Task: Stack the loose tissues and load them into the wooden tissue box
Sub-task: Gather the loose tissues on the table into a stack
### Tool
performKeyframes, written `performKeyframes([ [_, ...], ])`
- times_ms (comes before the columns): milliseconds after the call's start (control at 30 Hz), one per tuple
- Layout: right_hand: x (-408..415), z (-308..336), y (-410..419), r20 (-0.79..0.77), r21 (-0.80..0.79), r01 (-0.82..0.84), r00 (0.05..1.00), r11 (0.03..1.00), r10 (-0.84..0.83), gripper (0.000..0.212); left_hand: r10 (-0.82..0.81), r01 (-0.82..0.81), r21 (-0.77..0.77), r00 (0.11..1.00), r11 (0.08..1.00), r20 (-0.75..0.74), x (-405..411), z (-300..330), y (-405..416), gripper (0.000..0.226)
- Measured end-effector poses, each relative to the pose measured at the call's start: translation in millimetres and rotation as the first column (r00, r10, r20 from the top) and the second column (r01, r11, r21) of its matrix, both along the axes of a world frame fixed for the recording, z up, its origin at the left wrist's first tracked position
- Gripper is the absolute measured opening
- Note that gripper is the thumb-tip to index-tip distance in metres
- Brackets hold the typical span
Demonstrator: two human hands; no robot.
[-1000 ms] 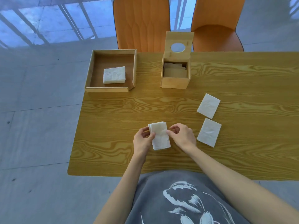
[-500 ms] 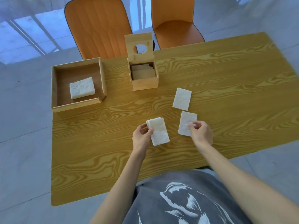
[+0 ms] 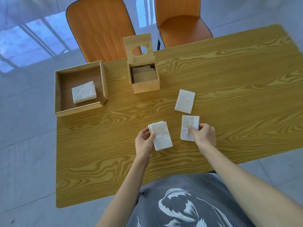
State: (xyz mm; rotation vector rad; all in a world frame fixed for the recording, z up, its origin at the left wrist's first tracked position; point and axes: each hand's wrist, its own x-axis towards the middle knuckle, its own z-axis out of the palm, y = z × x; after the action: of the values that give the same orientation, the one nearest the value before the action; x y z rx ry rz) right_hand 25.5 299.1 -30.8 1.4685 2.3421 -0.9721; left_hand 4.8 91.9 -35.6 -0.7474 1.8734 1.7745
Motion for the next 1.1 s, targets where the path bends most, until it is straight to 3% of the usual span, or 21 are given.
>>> performKeyframes([
  [267, 3, 1, 0, -0.114, 0.118, -0.166, 0.977, 0.979, 0.179, 0.033, 0.044, -0.045, 0.022, 0.999, 0.999, 0.016, 0, -3, 2, 0.029],
  [533, 7, -3, 1, -0.242, 0.093, -0.186, 0.949, 0.978, 0.203, 0.027, 0.068, -0.069, 0.053, 0.998, 0.996, 0.009, 0, -8, -1, 0.027],
  [633, 10, -3, -1, -0.349, -0.005, -0.205, 0.918, 0.979, 0.190, 0.023, 0.072, -0.072, 0.076, 0.997, 0.994, -0.001, 1, -9, -3, 0.027],
  [800, 9, 1, -4, -0.453, -0.324, -0.222, 0.890, 0.920, 0.055, 0.021, 0.076, -0.076, 0.097, 0.997, 0.992, -0.005, 2, -14, -5, 0.029],
  [967, 4, 5, -12, -0.441, -0.573, -0.121, 0.879, 0.811, -0.181, 0.020, 0.070, -0.068, 0.102, 0.998, 0.992, -0.010, 1, -18, -5, 0.030],
  [1100, 0, 3, -31, -0.414, -0.634, -0.147, 0.894, 0.759, -0.173, 0.030, 0.063, -0.061, 0.099, 0.998, 0.993, -0.008, 1, -19, -6, 0.030],
])
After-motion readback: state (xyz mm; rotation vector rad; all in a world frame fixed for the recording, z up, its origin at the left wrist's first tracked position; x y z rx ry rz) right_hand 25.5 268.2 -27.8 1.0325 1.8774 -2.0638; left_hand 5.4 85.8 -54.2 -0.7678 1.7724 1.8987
